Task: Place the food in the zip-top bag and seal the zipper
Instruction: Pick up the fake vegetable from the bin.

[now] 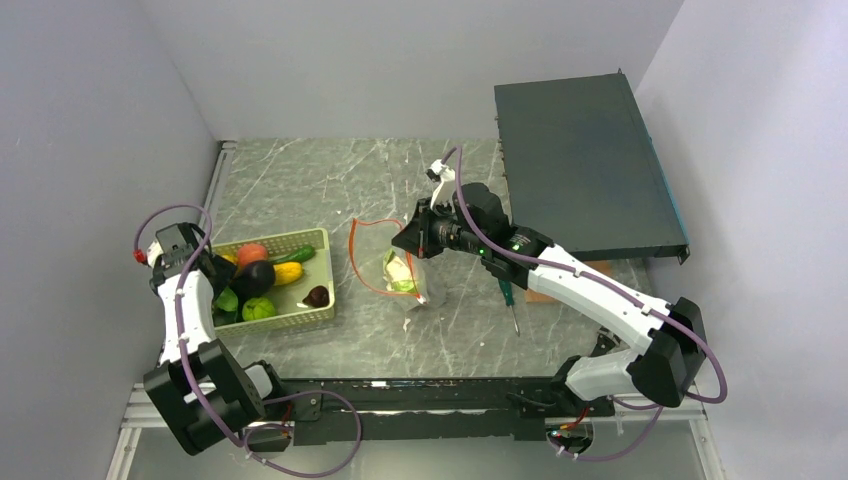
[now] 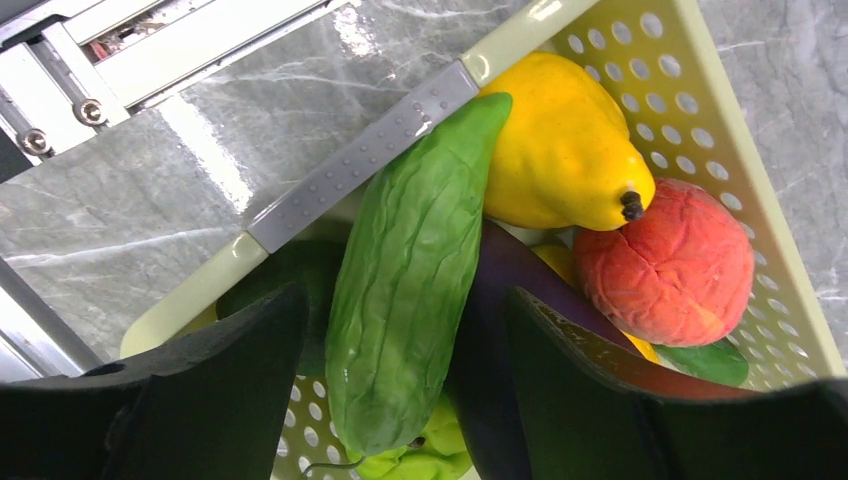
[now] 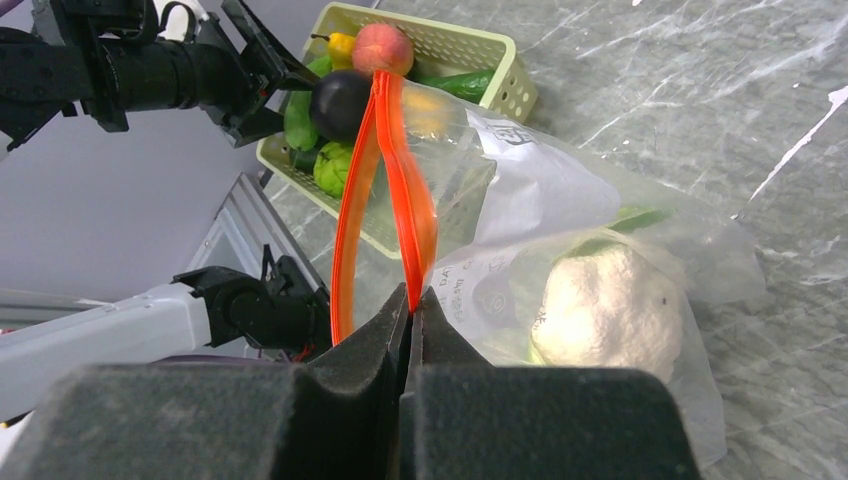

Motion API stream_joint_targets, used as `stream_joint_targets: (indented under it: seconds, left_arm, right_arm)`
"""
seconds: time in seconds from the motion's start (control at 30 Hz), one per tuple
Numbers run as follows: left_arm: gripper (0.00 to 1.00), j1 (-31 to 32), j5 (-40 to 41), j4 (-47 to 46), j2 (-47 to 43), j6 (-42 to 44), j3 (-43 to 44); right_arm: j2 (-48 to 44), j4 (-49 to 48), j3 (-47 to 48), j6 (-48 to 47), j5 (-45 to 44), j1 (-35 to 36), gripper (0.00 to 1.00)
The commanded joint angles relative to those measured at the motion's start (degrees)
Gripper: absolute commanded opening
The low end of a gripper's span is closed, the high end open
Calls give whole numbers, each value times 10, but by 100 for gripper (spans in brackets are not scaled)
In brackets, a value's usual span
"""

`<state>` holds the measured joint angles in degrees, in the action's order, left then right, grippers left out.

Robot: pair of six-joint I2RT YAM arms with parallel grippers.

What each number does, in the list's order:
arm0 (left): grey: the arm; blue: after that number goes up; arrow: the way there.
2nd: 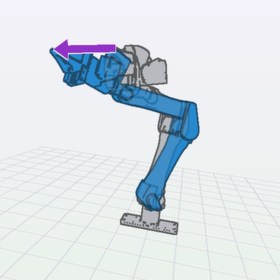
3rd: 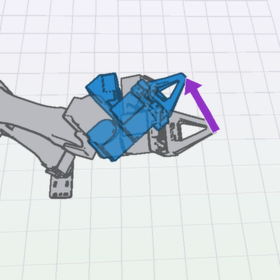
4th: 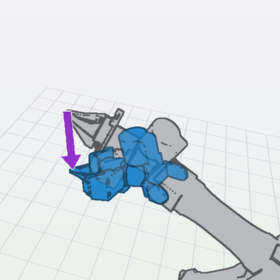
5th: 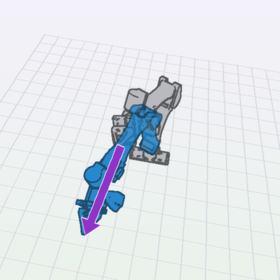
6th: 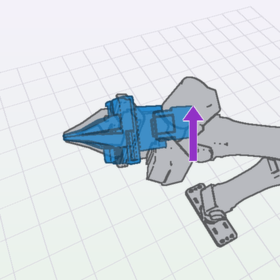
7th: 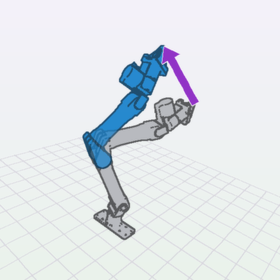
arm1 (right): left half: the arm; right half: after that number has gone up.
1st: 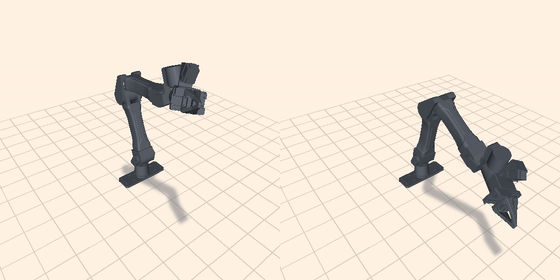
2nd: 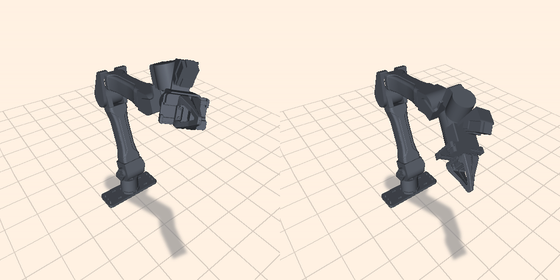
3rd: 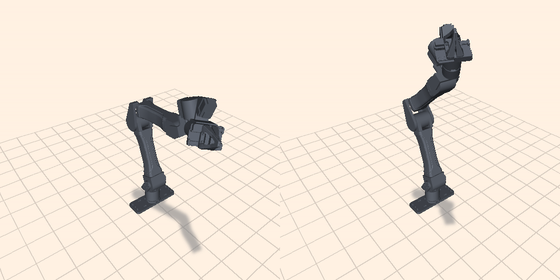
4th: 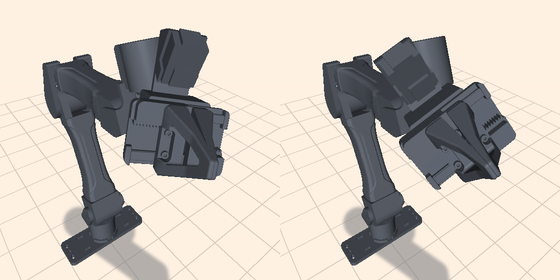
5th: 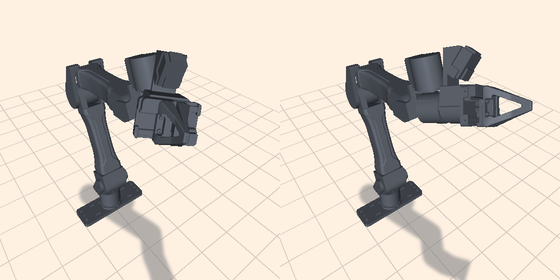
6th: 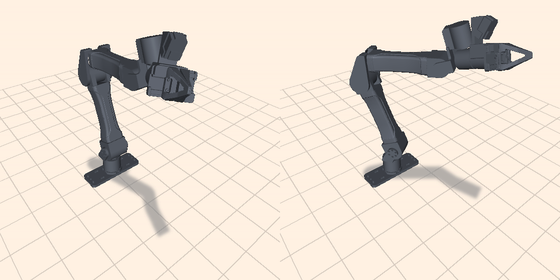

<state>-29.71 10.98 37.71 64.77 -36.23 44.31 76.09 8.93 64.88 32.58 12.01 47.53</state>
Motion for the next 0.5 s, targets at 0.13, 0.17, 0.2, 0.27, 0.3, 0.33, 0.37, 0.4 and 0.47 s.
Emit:
stream_joint_targets:
  seconds: [0.13, 0.17, 0.2, 0.27, 0.3, 0.33, 0.37, 0.4, 0.47]
  left_arm:
    - [69, -5, -29, -19, 1, 5, -4]
    - [67, -5, -31, -20, 1, 5, -5]
    - [65, -5, -32, -21, 0, 6, -6]
    - [63, -5, -31, -20, -1, 6, -10]
    - [63, -5, -29, -19, -1, 5, -11]
    - [62, -5, -28, -17, 0, 5, -11]
    - [62, -5, -28, -17, -2, 4, -12]
    - [62, -5, -27, -17, -2, 4, -12]
    - [61, -5, -22, -16, -4, 3, -12]
  right_arm:
    - [-12, -45, 1, 8, -5, 3, 0]
    - [-13, -48, -3, 9, -5, 3, 0]
    - [-13, -49, -5, 10, -5, 2, 0]
    - [-13, -49, -4, 11, -5, 2, 0]
    - [-14, -49, -4, 11, -4, 2, 0]
    - [-14, -49, -3, 10, -4, 3, 0]
    - [-14, -47, -1, 10, -5, 3, 0]
    - [-14, -44, 0, 8, -5, 3, 0]
    - [-17, -45, -2, 6, -8, 2, 0]
